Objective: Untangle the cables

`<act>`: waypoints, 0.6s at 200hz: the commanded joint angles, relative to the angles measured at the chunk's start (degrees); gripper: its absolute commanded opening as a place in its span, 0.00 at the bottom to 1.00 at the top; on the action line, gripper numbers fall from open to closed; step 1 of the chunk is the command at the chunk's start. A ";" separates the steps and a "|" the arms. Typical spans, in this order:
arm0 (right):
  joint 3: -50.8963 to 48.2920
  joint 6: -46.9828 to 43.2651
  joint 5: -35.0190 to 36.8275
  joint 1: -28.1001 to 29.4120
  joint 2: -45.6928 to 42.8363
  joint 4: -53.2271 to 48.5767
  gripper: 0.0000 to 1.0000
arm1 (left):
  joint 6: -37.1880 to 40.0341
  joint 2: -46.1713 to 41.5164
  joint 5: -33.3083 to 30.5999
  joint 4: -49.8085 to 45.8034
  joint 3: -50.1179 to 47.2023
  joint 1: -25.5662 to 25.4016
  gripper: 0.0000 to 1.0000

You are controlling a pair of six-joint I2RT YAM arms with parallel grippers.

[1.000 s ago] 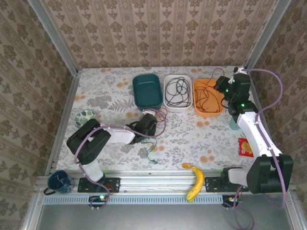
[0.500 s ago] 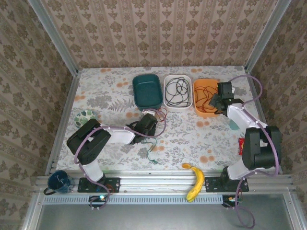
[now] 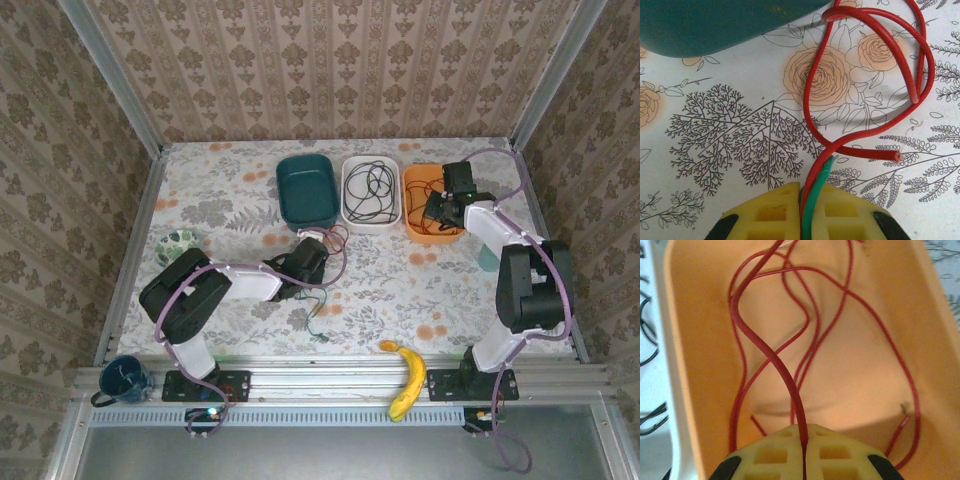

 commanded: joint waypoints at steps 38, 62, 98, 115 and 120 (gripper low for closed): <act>-0.07 0.98 2.66 0.29 -5.23 1.93 0.45 | -0.10 -0.34 -1.38 -4.90 -0.99 -0.25 0.00; -1.69 0.84 7.03 0.33 -10.09 4.27 0.49 | -0.10 -0.19 -1.30 -4.83 -0.90 -0.26 0.00; -3.99 -1.20 8.23 2.38 -15.76 6.33 0.49 | -0.09 -0.19 -1.36 -4.69 -0.90 -0.29 0.00; -5.56 -3.52 -0.46 5.78 -17.50 8.73 0.48 | -0.05 -0.19 -1.25 -4.43 -0.99 -0.28 0.00; -5.94 -3.96 -2.41 7.37 -17.71 9.13 0.48 | -0.05 -0.19 -1.22 -4.36 -0.99 -0.29 0.00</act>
